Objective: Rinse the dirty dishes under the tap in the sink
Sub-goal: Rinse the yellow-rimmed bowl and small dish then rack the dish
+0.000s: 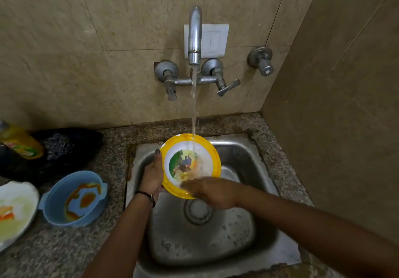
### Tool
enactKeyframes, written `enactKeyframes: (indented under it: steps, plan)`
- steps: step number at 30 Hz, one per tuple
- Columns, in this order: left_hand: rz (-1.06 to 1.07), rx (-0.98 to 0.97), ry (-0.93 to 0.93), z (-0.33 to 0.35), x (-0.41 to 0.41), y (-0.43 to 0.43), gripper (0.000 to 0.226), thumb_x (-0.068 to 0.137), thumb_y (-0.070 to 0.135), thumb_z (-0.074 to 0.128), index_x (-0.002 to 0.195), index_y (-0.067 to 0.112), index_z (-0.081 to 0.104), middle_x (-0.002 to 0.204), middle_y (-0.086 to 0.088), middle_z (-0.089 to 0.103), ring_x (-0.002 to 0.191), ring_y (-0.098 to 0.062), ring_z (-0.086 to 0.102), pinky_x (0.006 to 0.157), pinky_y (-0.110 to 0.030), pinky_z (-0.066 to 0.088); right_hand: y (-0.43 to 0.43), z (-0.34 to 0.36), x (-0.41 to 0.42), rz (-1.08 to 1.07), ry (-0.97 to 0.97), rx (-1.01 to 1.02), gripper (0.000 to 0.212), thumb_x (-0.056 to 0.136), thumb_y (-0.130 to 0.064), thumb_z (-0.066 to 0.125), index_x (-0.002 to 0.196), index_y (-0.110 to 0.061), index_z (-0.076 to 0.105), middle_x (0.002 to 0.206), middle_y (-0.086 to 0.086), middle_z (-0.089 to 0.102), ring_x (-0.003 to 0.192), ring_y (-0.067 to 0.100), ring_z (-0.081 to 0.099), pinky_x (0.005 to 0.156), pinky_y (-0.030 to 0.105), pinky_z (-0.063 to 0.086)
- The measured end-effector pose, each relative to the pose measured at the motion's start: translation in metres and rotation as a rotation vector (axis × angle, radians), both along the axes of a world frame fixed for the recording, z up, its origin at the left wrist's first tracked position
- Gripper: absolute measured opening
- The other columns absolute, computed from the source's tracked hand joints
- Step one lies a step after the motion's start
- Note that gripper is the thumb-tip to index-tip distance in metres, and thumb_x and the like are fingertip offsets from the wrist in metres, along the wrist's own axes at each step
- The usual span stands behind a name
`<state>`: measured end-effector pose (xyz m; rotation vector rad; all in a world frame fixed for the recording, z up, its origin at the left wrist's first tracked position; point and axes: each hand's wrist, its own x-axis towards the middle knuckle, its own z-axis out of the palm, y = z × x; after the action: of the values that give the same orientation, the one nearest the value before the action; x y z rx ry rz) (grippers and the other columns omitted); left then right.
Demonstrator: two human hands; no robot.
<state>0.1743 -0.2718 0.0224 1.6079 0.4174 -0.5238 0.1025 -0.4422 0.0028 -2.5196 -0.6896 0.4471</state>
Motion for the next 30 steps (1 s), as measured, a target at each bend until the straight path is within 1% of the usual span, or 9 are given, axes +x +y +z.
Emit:
enactKeyframes:
  steps: [4, 7, 11, 14, 17, 20, 26, 28, 30]
  plan:
    - [-0.023, 0.032, -0.016, 0.002, -0.004, 0.001, 0.054, 0.095, 0.06, 0.028, 0.074, 0.025, 0.064, 0.052, 0.002, 0.067, 0.059, -0.022, 0.064, 0.044, -0.034, 0.055, -0.051, 0.011, 0.02, 0.035, -0.208, -0.355, 0.036, 0.089, -0.017, 0.056, 0.125, -0.013, 0.061, 0.138, 0.012, 0.053, 0.131, 0.032, 0.045, 0.113, 0.045, 0.027]
    - [-0.026, -0.004, -0.031, 0.004, -0.004, 0.0, 0.05, 0.094, 0.061, 0.029, 0.081, 0.028, 0.064, 0.074, -0.004, 0.07, 0.068, -0.025, 0.066, 0.056, -0.04, 0.057, -0.052, 0.013, 0.026, 0.001, -0.412, -0.477, 0.037, 0.08, -0.022, 0.055, 0.11, -0.006, 0.069, 0.121, 0.017, 0.065, 0.117, 0.033, 0.058, 0.1, 0.053, 0.037]
    - [0.021, -0.062, -0.004, 0.001, -0.003, 0.001, 0.053, 0.093, 0.063, 0.029, 0.093, 0.025, 0.067, 0.088, -0.01, 0.069, 0.076, -0.029, 0.066, 0.068, -0.05, 0.057, -0.007, 0.006, 0.005, 0.045, -0.211, -0.212, 0.032, 0.083, -0.008, 0.049, 0.111, -0.002, 0.064, 0.124, 0.022, 0.06, 0.124, 0.036, 0.05, 0.112, 0.051, 0.029]
    - [0.036, -0.084, 0.023, -0.002, -0.01, -0.003, 0.057, 0.092, 0.064, 0.03, 0.104, 0.021, 0.065, 0.097, -0.011, 0.068, 0.077, -0.027, 0.064, 0.063, -0.041, 0.055, 0.018, 0.006, 0.008, 0.006, -0.07, -0.038, 0.033, 0.09, -0.013, 0.04, 0.111, -0.001, 0.062, 0.123, 0.021, 0.06, 0.119, 0.035, 0.051, 0.106, 0.043, 0.033]
    - [0.032, -0.135, 0.067, -0.004, -0.018, -0.009, 0.056, 0.089, 0.066, 0.041, 0.103, 0.02, 0.07, 0.097, -0.009, 0.072, 0.08, -0.026, 0.067, 0.068, -0.05, 0.057, 0.019, 0.004, 0.029, -0.149, -0.108, -0.225, 0.052, 0.098, -0.034, 0.032, 0.144, -0.011, 0.034, 0.155, 0.011, 0.025, 0.145, 0.027, 0.015, 0.118, 0.045, 0.005]
    - [0.076, -0.17, 0.091, -0.002, -0.019, -0.01, 0.049, 0.087, 0.065, 0.046, 0.095, 0.023, 0.07, 0.091, -0.004, 0.071, 0.08, -0.024, 0.066, 0.08, -0.056, 0.053, 0.016, 0.002, 0.036, -0.359, -0.11, -0.444, 0.062, 0.1, -0.041, 0.031, 0.151, -0.015, 0.009, 0.16, 0.007, 0.003, 0.147, 0.024, -0.004, 0.117, 0.041, -0.008]
    - [0.137, -0.145, 0.074, -0.013, -0.017, -0.014, 0.054, 0.088, 0.065, 0.045, 0.093, 0.019, 0.071, 0.09, -0.005, 0.072, 0.08, -0.025, 0.067, 0.074, -0.051, 0.057, 0.062, 0.016, -0.003, -0.601, 0.212, -0.466, 0.072, 0.101, -0.043, 0.029, 0.148, 0.003, -0.001, 0.155, 0.026, -0.006, 0.144, 0.041, 0.0, 0.116, 0.047, 0.005]
    - [0.124, -0.144, 0.077, -0.019, -0.019, -0.013, 0.054, 0.091, 0.062, 0.043, 0.096, 0.015, 0.069, 0.09, -0.007, 0.071, 0.079, -0.024, 0.066, 0.068, -0.04, 0.056, 0.068, 0.029, -0.017, -0.479, 0.156, -0.452, 0.074, 0.098, -0.05, 0.032, 0.15, -0.004, 0.006, 0.156, 0.025, 0.0, 0.143, 0.044, 0.005, 0.113, 0.051, 0.013]
    - [0.098, -0.197, 0.108, -0.025, -0.017, -0.01, 0.054, 0.094, 0.056, 0.041, 0.106, 0.01, 0.067, 0.101, -0.014, 0.07, 0.084, -0.028, 0.065, 0.071, -0.039, 0.052, 0.064, 0.035, -0.028, -0.315, -0.046, -0.549, 0.07, 0.092, -0.048, 0.048, 0.147, -0.012, 0.025, 0.148, 0.025, 0.03, 0.134, 0.042, 0.031, 0.106, 0.047, 0.028]
